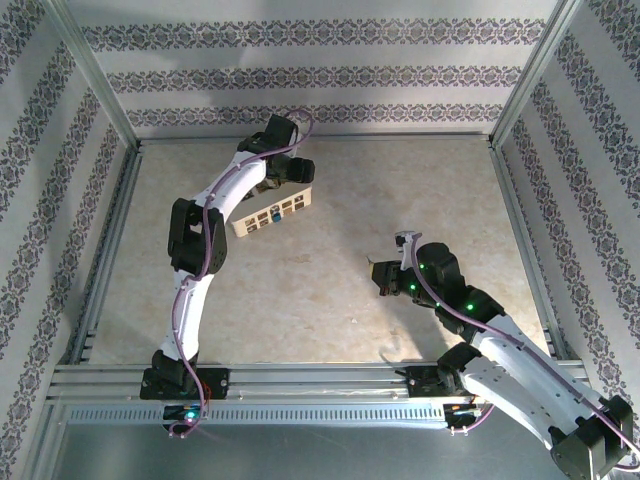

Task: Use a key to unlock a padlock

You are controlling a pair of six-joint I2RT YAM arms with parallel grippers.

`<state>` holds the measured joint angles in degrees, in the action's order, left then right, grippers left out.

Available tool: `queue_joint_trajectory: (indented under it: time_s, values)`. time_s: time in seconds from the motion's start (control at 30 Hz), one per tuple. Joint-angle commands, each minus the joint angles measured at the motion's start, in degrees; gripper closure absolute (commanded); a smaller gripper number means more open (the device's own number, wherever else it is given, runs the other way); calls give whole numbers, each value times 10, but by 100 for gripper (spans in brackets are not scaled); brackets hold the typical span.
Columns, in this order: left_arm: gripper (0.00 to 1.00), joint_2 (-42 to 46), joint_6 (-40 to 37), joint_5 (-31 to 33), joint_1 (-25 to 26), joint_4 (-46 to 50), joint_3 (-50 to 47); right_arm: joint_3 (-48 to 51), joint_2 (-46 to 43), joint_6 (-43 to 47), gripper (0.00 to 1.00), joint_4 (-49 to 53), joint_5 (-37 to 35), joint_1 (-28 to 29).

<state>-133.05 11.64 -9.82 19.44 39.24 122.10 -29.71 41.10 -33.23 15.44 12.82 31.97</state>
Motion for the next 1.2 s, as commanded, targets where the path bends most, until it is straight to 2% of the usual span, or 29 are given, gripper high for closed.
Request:
queue_joint_trajectory:
  time_s: [0.0, 0.4, 0.8, 1.17]
  values:
    - [29, -7, -9, 1, 16, 21, -9, 3, -1, -11, 99, 4, -10, -8]
    - [29, 122, 45, -18, 48, -128, -243, 22, -36, -25, 99, 21, 12, -56]
    - [29, 205, 84, -21, 119, -200, -377, 29, -37, -35, 99, 32, 29, -98]
    - [29, 244, 125, -30, 177, -240, -443, 27, -31, -34, 99, 32, 39, -121]
